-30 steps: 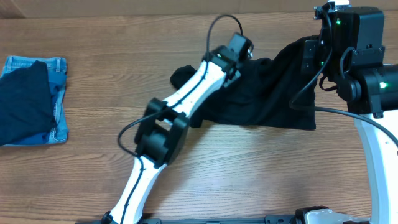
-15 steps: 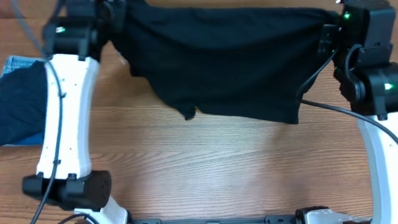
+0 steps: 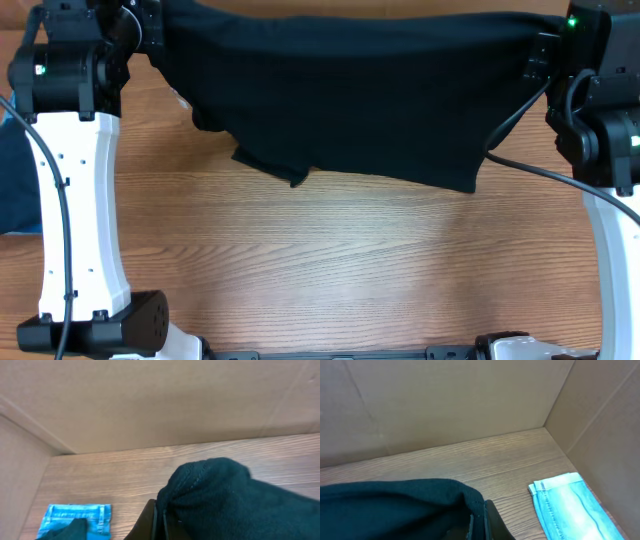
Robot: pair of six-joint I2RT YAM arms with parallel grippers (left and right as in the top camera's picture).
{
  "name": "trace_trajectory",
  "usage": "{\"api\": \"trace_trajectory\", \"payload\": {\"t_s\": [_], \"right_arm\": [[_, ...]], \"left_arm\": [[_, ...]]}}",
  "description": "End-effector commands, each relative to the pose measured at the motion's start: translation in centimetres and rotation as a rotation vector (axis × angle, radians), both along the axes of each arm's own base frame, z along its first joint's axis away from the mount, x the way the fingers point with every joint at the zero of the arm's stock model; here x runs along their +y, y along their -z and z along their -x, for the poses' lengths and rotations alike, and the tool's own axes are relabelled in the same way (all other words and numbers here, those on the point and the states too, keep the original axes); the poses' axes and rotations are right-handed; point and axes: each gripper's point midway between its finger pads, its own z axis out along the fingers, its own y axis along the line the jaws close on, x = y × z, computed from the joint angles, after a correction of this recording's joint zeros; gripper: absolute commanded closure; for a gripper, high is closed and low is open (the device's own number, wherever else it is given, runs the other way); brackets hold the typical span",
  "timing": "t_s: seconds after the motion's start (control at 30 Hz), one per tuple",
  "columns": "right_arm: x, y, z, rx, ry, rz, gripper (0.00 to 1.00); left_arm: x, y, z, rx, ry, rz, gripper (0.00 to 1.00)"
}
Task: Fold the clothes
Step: 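Lift the t-shirt with both grippers and lay it flat on the table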
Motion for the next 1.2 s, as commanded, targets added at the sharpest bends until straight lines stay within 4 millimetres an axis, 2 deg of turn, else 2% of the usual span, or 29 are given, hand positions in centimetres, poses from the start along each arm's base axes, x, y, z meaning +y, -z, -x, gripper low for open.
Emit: {"api": "trace_trajectory", "payload": {"t_s": [0.0,0.07,0.23,0.3,0.37,0.43,0.5,0.57,0.63,0.67,0.7,0.73,0.77,0.83,0.9,0.93,0.97,1.0,1.07,1.1,1.17], "right_arm": [[-0.2,-4.4,2.8,-0.127,-0.014,-0.037,0.96],[0.7,-5.9,4.6,-0.171,-0.075,-0.072,0.96],[0.7,-7.4,7.6,-0.211,-0.095,-0.084,0.96],[0.7,-8.2,8.2,-0.236,-0.097,-0.085,0.96],[0.8,-8.3,7.6,-0.234,-0.106,-0.077,0.96],[2.1,-6.6,5.5,-0.167,-0.179,-0.062,0.96],[3.5,-2.3,1.5,-0.031,-0.240,-0.068,0.96],[4.6,2.9,-3.2,0.102,-0.283,-0.070,0.96],[5.2,6.0,-7.2,0.133,-0.294,-0.076,0.96],[5.4,6.6,-8.8,0.115,-0.298,-0.077,0.96],[5.9,6.6,-11.1,0.065,-0.320,-0.065,0.96],[6.1,4.8,-12.7,-0.018,-0.339,-0.040,0.96],[6.0,3.4,-13.1,-0.069,-0.340,-0.028,0.96],[4.6,-2.6,-13.5,-0.236,-0.298,-0.006,0.96],[3.0,-6.1,-12.7,-0.305,-0.264,-0.013,0.96],[2.2,-6.3,-12.3,-0.297,-0.248,-0.011,0.96],[1.6,-5.7,-12.1,-0.268,-0.236,-0.012,0.96],[0.8,-4.0,-11.7,-0.197,-0.219,-0.018,0.96],[0.4,1.4,-10.0,0.022,-0.206,-0.064,0.96],[0.9,4.3,-8.8,0.146,-0.225,-0.093,0.96],[2.8,10.6,-5.3,0.427,-0.292,-0.202,0.96]], "left_arm": [[-0.5,-5.6,3.8,-0.129,0.023,0.042,0.96],[-0.6,-8.0,6.5,-0.186,0.018,0.054,0.96],[-0.7,-12.6,11.9,-0.314,0.004,0.086,0.96],[-0.8,-13.7,13.3,-0.349,0.001,0.097,0.96],[-0.8,-13.6,13.3,-0.346,-0.003,0.105,0.96],[-0.8,-12.5,12.1,-0.309,-0.005,0.107,0.96],[-0.7,-10.2,9.5,-0.239,-0.009,0.108,0.96],[-0.6,-6.7,5.7,-0.149,-0.013,0.111,0.96],[-0.9,-4.0,1.6,-0.112,0.008,0.125,0.96],[-1.0,-3.2,-0.4,-0.120,0.017,0.129,0.96],[-0.9,-2.7,-3.2,-0.157,0.019,0.127,0.96],[-0.9,-3.2,-5.2,-0.219,0.029,0.123,0.96],[-0.8,-4.2,-6.0,-0.274,0.031,0.120,0.96],[-0.2,-7.7,-6.6,-0.410,0.034,0.127,0.96],[0.2,-9.5,-6.0,-0.452,0.038,0.134,0.96],[0.3,-9.8,-5.7,-0.446,0.048,0.138,0.96],[0.1,-9.5,-5.5,-0.427,0.057,0.145,0.96],[-0.3,-8.5,-5.3,-0.381,0.073,0.157,0.96],[-2.3,-3.6,-3.7,-0.165,0.135,0.226,0.96],[-3.0,-1.4,-2.7,-0.065,0.141,0.260,0.96],[-5.6,5.0,0.9,0.238,0.160,0.317,0.96]]}}
